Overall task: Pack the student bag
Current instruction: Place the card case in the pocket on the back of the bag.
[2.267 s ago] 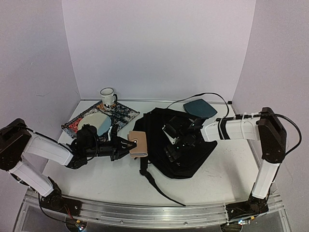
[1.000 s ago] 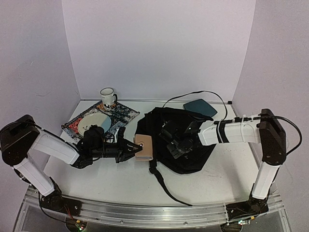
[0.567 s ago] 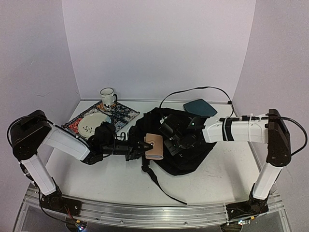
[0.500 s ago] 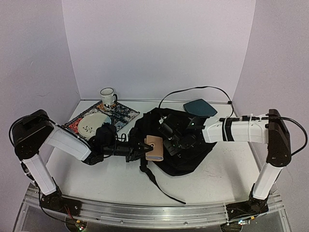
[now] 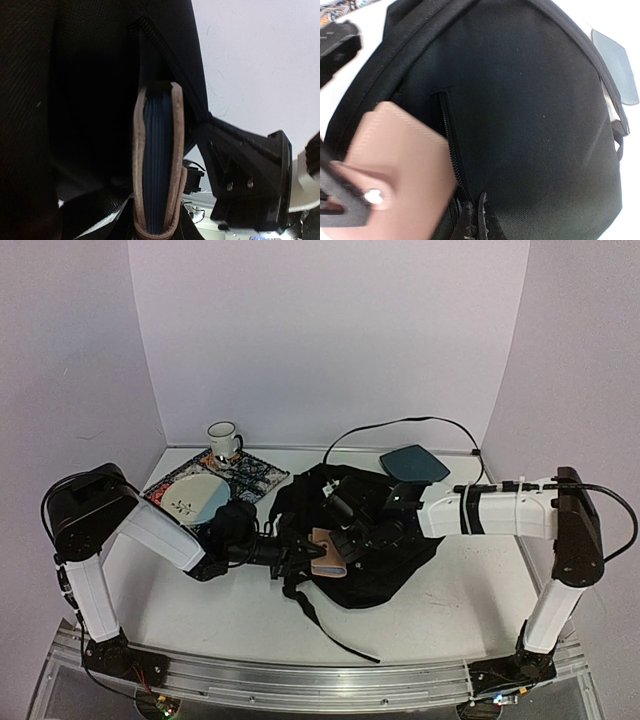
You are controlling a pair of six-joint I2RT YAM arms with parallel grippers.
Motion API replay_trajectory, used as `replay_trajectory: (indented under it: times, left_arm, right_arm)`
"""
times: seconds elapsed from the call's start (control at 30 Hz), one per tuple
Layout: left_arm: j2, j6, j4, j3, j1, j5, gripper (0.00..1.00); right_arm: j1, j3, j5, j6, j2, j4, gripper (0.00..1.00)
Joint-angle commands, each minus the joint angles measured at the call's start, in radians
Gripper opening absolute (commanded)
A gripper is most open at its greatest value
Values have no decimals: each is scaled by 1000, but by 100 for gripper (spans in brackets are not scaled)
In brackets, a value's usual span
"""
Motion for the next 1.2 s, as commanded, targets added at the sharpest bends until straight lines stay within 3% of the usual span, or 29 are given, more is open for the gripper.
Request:
replay_trajectory:
  times: [0.0,0.67,1.0,1.17]
  left_arm:
    - [29,-22,39,63,-1,-17,0]
    - [-65,-21,57,-16,31,-292,0]
    - [-40,1,73,37,-41,-393,0]
    - [30,15,75,83,-59,-393,12]
  right_arm:
    - [36,52,-36,30,-17,75,0]
    - [60,-28,-131,114,-46,177,0]
    - [76,-6,-155,143,-27,236,0]
    - [76,-6,-137,144,-29,249,0]
